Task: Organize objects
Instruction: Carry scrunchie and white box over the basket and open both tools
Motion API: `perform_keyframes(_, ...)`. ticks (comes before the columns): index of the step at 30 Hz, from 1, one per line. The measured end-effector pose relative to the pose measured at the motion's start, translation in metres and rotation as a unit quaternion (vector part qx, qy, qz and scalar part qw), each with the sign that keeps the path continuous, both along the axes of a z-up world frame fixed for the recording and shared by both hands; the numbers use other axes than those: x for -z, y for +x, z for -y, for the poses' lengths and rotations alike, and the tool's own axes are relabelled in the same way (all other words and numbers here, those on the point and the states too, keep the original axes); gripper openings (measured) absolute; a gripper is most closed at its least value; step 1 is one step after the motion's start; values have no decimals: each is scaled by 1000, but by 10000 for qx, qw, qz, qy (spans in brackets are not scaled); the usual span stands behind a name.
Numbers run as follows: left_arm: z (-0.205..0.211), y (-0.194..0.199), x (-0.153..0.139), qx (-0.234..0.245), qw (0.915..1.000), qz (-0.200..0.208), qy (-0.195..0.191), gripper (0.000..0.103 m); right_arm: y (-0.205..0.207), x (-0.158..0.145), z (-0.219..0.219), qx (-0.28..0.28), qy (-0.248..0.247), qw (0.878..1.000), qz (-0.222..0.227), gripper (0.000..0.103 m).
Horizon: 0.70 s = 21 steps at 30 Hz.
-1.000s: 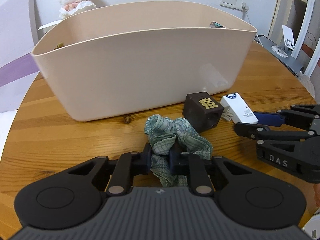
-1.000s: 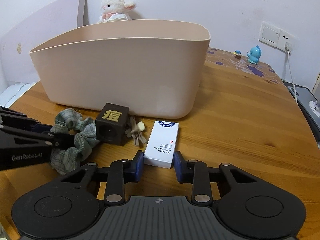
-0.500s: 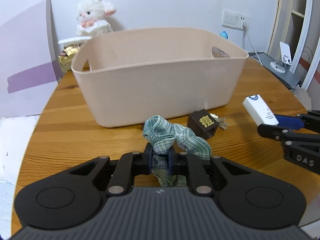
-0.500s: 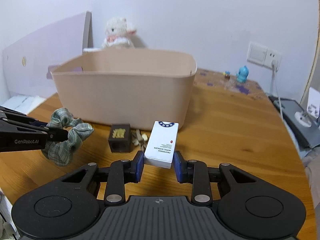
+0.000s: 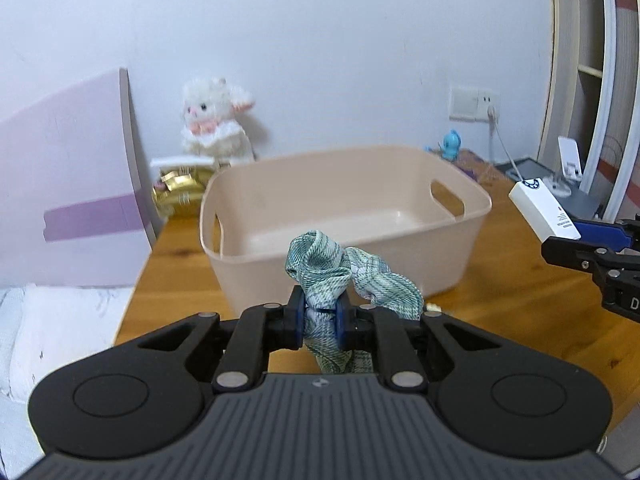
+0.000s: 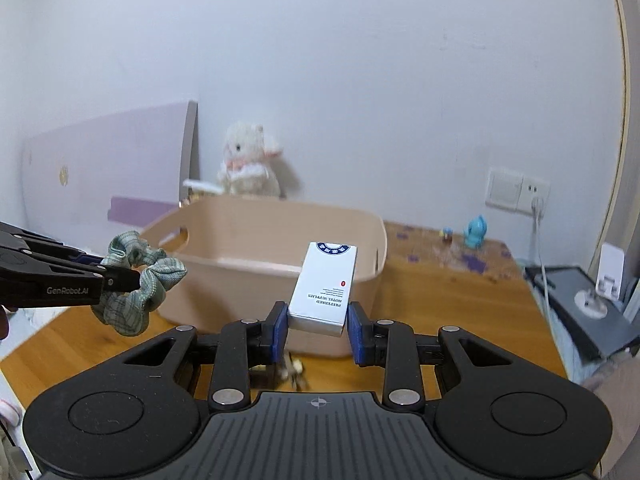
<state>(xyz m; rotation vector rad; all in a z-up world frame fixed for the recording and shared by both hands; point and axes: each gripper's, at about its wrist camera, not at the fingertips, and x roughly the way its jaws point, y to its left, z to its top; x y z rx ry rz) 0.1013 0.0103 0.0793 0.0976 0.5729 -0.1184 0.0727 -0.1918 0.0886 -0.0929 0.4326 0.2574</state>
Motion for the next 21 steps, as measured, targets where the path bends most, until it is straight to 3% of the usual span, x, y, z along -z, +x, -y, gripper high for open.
perform_keyframes(11, 5, 51, -27, -99, 9995, 277, -107, 16, 42, -25, -7, -18, 40, 9996, 294, 29)
perform_keyframes(21, 5, 126, -11, -423, 9991, -12, -40, 16, 112, -9, -15, 54, -37, 10000, 64, 29)
